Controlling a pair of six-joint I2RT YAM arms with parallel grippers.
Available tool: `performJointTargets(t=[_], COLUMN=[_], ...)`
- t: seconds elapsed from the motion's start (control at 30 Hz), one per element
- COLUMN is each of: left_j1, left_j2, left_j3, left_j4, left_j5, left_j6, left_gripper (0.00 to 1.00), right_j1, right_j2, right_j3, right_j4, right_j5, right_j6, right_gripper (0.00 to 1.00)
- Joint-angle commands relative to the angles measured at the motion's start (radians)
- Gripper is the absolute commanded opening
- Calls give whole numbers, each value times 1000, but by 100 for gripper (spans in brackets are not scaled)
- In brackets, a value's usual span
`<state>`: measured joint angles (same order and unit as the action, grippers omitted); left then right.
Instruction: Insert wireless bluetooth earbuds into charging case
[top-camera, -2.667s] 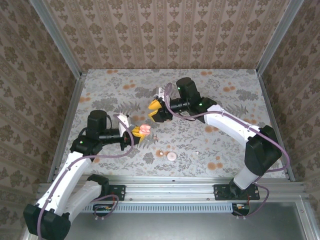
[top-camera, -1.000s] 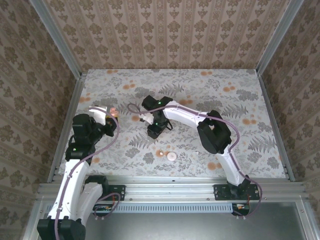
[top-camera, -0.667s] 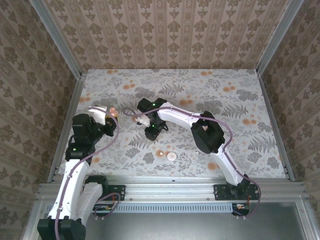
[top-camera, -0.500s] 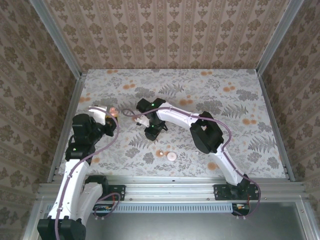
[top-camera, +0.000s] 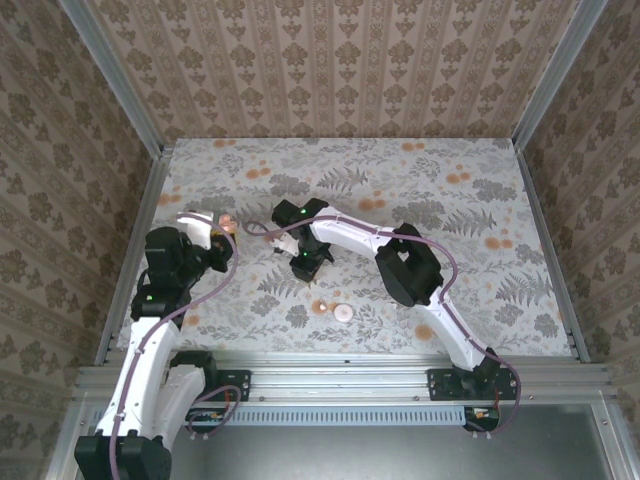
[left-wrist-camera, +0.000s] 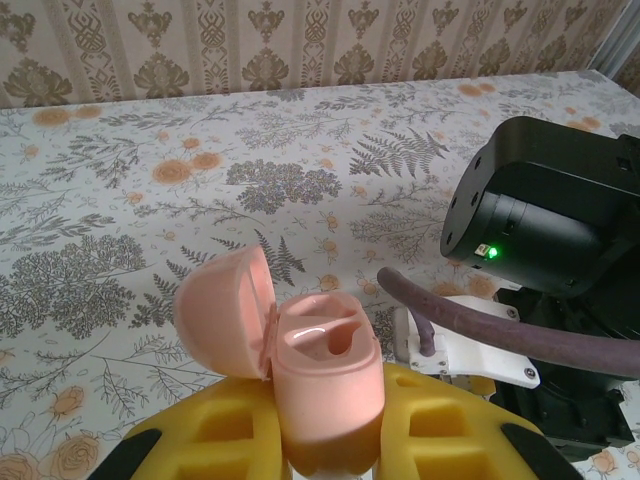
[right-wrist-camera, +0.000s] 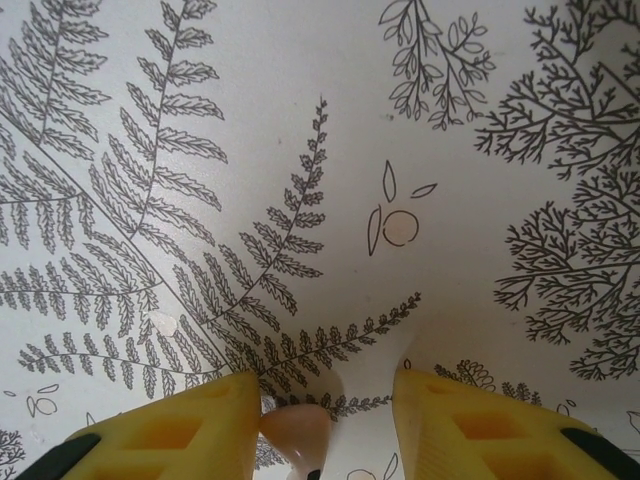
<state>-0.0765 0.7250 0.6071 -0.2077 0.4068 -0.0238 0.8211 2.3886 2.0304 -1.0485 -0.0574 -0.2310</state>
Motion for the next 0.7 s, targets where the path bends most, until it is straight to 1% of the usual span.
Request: performJointTargets(t=[0.0, 0.07, 0.2, 0.3, 0.33, 0.57, 0.67], left_j1=[11, 11, 11, 11, 12, 12, 12], left_j2=[3, 5, 5, 5, 5, 6, 8], left_j3=[-1, -1, 1, 2, 1, 3, 2], left_j4=[30, 30, 32, 30, 30, 30, 31], left_j5=[18, 20, 21, 24, 25, 30, 33], left_j6=[-17, -17, -15, -15, -17, -15, -15], left_gripper=[4, 4, 4, 4, 4, 4, 4], right_j1=[8, 10, 12, 12, 13, 13, 11], right_j2=[26, 22, 11, 5, 4, -11, -38], right_j3=[20, 21, 19, 17, 13, -19, -45], right_j4=[-48, -60, -81, -96, -98, -63, -26], right_j5=[32, 45, 66, 76, 80, 74, 71], right_j6=[-4, -2, 14, 23, 24, 35, 42], right_gripper=[38, 38, 42, 42, 41, 28, 27])
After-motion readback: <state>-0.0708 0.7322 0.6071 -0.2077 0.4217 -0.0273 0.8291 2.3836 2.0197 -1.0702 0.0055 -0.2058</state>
